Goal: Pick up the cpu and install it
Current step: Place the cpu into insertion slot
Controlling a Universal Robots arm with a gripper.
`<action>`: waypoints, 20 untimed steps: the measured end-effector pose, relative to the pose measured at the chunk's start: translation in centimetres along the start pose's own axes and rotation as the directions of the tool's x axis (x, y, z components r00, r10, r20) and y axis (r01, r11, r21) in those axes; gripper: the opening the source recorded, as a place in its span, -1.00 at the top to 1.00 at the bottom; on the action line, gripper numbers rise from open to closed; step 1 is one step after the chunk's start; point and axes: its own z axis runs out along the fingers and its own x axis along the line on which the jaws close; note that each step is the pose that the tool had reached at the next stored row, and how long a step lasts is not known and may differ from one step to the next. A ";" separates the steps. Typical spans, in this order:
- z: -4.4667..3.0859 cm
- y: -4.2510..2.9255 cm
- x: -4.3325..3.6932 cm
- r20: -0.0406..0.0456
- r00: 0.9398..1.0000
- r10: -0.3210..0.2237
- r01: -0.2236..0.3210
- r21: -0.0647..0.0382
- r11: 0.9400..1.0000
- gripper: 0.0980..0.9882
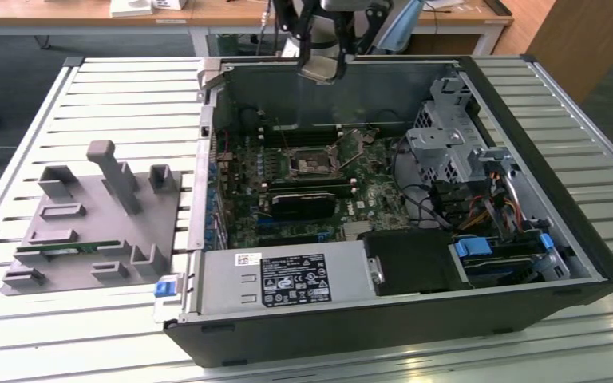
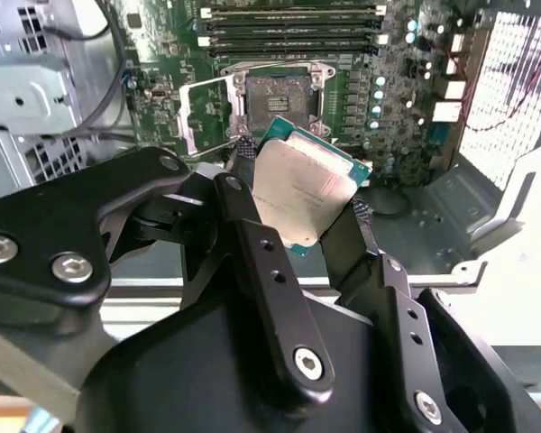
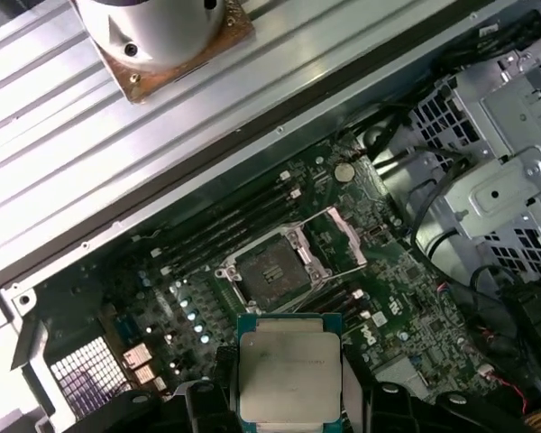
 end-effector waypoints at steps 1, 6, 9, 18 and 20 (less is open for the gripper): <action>0.01 0.00 0.00 0.001 1.000 0.017 -0.017 0.000 1.000 0.00; 0.06 0.00 0.00 0.004 0.995 0.097 -0.097 -0.002 0.995 0.00; 0.09 -0.01 0.00 0.006 0.991 0.137 -0.137 -0.002 0.991 0.00; 0.17 0.00 0.00 0.012 0.966 0.258 -0.258 -0.005 0.966 0.00; 0.18 0.00 0.00 0.013 0.959 0.284 -0.284 -0.006 0.959 0.00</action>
